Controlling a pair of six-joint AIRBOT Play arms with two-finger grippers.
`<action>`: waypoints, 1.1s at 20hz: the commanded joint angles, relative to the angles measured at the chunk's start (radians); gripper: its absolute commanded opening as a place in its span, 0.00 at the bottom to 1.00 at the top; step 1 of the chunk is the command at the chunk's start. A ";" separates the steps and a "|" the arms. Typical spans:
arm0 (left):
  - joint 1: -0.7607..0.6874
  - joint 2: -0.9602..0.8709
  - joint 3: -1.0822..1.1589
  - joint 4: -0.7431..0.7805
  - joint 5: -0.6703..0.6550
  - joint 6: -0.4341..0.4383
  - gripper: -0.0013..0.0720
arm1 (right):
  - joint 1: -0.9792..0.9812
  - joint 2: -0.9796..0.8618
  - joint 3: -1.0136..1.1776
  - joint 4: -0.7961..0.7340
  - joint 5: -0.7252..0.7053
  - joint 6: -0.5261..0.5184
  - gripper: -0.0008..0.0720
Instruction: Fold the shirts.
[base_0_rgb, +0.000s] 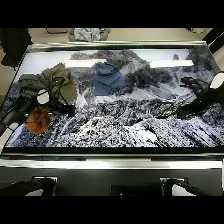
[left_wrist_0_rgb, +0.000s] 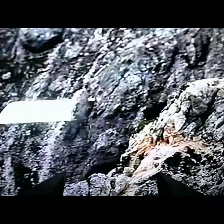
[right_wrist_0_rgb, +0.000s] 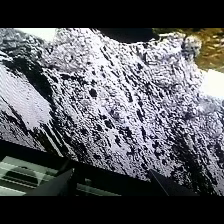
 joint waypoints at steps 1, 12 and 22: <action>0.001 0.000 0.000 0.000 0.000 0.000 0.93 | 0.000 0.001 0.000 0.000 0.000 0.000 0.75; 0.001 0.000 0.000 0.000 0.000 0.000 0.93 | 0.000 0.001 0.000 0.000 0.000 0.000 0.75; 0.001 -0.034 -0.001 0.000 0.236 0.000 0.93 | 0.000 0.000 0.000 0.000 -0.018 0.000 0.75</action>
